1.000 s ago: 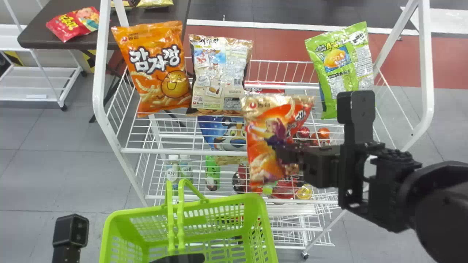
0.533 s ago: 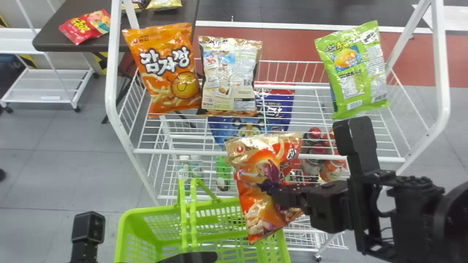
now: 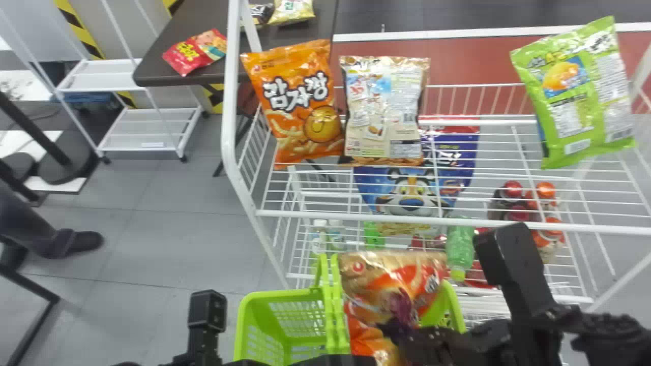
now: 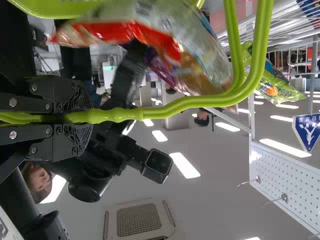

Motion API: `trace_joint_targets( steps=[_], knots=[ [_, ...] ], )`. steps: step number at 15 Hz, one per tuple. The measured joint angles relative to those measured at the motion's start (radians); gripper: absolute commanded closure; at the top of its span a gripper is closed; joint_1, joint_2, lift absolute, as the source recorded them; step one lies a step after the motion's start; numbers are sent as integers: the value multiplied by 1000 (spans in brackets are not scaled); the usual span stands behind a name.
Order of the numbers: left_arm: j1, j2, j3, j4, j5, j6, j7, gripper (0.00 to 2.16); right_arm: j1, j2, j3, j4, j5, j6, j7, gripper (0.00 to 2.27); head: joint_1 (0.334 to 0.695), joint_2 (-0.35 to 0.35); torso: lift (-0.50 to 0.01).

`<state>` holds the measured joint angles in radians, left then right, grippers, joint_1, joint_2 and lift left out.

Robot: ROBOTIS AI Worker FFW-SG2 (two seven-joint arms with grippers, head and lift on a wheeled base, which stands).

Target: Hold basket handle with left hand then pick Saewookkang with right hand and place into basket

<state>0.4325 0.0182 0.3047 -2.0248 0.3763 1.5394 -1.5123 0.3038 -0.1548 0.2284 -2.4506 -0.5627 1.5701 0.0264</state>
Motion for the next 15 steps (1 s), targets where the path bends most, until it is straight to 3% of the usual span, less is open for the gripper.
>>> trace_joint_targets(
  steps=[1,2,3,7,10,15],
  knots=[
    [-1,0,-1,0,0,0,0,2152,10,-2,9,15,7,0,2,1376,695,202,-19],
    [-1,0,-2,0,0,0,-1,2152,22,-5,16,30,17,0,8,458,695,207,-19],
    [-1,0,-3,0,0,0,-2,2152,33,-9,20,41,26,0,17,-2,695,207,-19],
    [-1,0,-4,0,1,0,-3,2152,53,-24,11,50,68,-83,52,26,695,182,-19],
    [0,0,-1,0,1,0,-6,2152,78,-29,-26,51,119,-273,97,39,695,156,-19],
    [0,1,2,3,1,0,-7,2152,109,-42,-114,137,211,-677,121,43,695,11,-19]
  ],
)
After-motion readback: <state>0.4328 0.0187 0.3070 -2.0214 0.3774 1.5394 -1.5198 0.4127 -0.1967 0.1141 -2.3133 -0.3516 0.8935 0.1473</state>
